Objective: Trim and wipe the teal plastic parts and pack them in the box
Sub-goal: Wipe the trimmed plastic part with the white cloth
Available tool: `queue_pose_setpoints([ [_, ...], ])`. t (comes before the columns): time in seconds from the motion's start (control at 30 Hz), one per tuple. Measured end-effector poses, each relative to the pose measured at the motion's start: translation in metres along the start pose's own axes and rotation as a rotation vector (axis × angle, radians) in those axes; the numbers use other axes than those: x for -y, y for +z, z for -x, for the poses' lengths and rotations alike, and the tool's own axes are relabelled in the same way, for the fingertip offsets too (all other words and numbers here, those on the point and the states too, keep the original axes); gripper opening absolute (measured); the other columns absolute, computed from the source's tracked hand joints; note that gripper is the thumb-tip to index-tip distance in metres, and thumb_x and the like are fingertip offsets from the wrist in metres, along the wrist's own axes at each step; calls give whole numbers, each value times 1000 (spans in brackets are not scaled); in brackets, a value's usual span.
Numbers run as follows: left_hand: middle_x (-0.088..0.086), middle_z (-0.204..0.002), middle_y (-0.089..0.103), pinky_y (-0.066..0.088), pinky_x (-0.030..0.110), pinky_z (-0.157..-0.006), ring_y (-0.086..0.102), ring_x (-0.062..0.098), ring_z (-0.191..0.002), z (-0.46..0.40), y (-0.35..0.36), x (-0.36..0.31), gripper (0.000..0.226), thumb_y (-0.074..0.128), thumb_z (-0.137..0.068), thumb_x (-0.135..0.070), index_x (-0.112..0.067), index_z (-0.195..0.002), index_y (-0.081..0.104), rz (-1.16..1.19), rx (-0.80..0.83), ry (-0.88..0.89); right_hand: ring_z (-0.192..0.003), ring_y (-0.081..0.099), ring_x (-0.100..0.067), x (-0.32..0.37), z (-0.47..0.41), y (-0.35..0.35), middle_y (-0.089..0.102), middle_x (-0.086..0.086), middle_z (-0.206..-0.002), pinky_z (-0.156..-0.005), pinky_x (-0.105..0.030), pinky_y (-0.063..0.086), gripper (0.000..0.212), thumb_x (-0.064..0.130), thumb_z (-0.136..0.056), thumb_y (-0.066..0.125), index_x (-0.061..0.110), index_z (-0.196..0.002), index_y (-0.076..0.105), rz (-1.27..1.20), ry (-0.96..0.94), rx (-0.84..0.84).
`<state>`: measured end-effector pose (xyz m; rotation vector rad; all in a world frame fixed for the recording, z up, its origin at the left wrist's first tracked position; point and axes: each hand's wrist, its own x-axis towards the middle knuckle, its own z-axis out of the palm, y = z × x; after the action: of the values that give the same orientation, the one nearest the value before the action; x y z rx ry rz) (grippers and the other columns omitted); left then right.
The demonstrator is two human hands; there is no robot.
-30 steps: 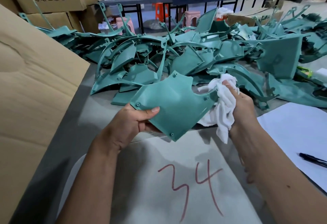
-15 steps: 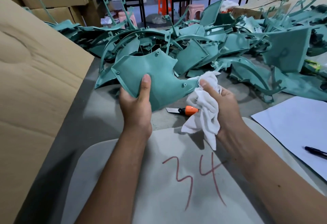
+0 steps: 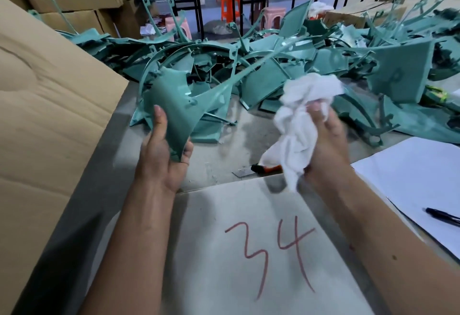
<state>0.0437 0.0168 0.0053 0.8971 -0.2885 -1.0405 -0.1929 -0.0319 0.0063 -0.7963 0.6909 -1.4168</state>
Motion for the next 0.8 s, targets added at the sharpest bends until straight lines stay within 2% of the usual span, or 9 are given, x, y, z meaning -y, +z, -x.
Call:
queue_pose_setpoints([
  [0.1, 6, -84, 70, 52, 16, -51, 65, 10, -61, 4, 6, 7, 50, 73, -81, -29, -1, -121, 63, 12, 82, -151, -63, 60, -8, -11, 10, 14, 68, 5, -80, -56, -22, 52, 12, 22, -106, 53, 15, -108, 62, 164, -53, 276],
  [0.2, 16, -88, 74, 59, 21, -55, 72, 16, -66, 9, 19, 17, 27, 69, -84, -9, 8, -105, 66, -73, 185, -230, -75, 70, -9, -10, 10, 14, 74, 7, -85, -67, -21, 56, 13, 5, -100, 61, 8, -112, 64, 343, -132, 385],
  [0.27, 16, -89, 75, 56, 19, -51, 72, 16, -63, 15, 29, 28, 22, 70, -84, -8, 7, -101, 68, -139, 207, -270, -76, 71, -5, -7, 10, 11, 76, 5, -83, -70, -17, 54, 9, -6, -97, 61, -2, -104, 66, 415, -186, 373],
  [0.33, 15, -89, 76, 55, 18, -51, 72, 17, -62, 17, 35, 33, 25, 72, -82, -11, 5, -102, 69, -175, 190, -320, -86, 69, -13, -2, 7, 9, 71, -15, -97, -77, -24, 54, 6, -5, -96, 64, -9, -98, 67, 457, -244, 348],
  [0.47, 17, -103, 75, 59, 28, -51, 74, 28, -75, 17, 31, 30, 41, 48, -106, -37, -2, -119, 65, -352, 202, -403, -86, 60, -26, 3, 1, 6, 61, -25, -100, -76, -36, 50, 31, 24, -91, 71, -8, -95, 70, 384, -328, 174],
  [0.57, 8, -126, 70, 63, 30, -70, 73, 21, -97, 17, 25, 30, 31, 46, -108, -28, -16, -128, 66, -695, 121, -19, -67, 59, -15, 6, -2, 3, 64, -11, -83, -60, -27, 49, 32, 28, -94, 69, -3, -101, 70, 194, -225, 15],
  [0.63, -4, -137, 64, 54, 30, -100, 62, 7, -122, 16, 21, 26, 48, 56, -93, -7, -25, -136, 63, -775, 329, 223, -63, 65, -14, 8, -5, -3, 70, -2, -77, -57, -26, 52, 21, 33, -96, 70, 12, -91, 72, 152, -134, -51],
  [0.73, -18, -155, 45, 28, 38, -123, 36, 1, -146, 24, 23, 36, 81, 72, -81, -9, -45, -149, 46, -978, 765, 308, -66, 74, -11, 8, -5, -6, 77, 5, -77, -55, -28, 59, 16, 36, -99, 69, 24, -88, 71, 152, -41, -67],
  [0.8, -11, -157, 45, 28, 42, -124, 35, 6, -148, 30, 31, 51, 81, 83, -82, -20, -32, -152, 45, -1086, 740, 543, -68, 75, -12, 7, -4, -6, 77, 6, -79, -55, -28, 59, 15, 36, -99, 67, 25, -91, 71, 118, 4, -38],
])
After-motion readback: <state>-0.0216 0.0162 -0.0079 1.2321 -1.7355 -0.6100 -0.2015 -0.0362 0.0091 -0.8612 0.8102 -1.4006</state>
